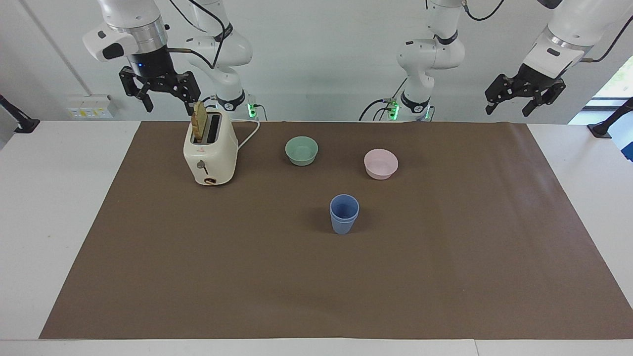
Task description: Stack blue cups with both arms
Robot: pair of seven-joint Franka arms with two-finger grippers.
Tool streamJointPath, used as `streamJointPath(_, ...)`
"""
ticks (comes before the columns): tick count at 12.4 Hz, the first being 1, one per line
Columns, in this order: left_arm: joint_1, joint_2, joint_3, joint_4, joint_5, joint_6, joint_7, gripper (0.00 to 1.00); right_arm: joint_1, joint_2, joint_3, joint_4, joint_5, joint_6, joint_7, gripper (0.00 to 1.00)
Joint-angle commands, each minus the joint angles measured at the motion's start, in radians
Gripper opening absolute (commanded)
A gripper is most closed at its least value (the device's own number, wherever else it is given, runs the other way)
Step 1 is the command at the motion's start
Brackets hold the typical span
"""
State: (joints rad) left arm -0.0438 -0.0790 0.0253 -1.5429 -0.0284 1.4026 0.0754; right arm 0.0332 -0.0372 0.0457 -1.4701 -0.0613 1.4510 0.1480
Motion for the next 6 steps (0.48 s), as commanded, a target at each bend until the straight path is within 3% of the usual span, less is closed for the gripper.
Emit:
streamJointPath(1, 0.007, -0.013, -0.005, -0.013, 0.008, 0.009, -0.008, 1.00, 0.001, -0.026, -0.010, -0.038, 0.018, -0.012, 0.008, 1.00)
streamJointPath(6, 0.007, -0.013, -0.005, -0.013, 0.008, 0.009, -0.008, 1.00, 0.001, -0.027, -0.010, -0.041, 0.054, -0.028, 0.016, 1.00)
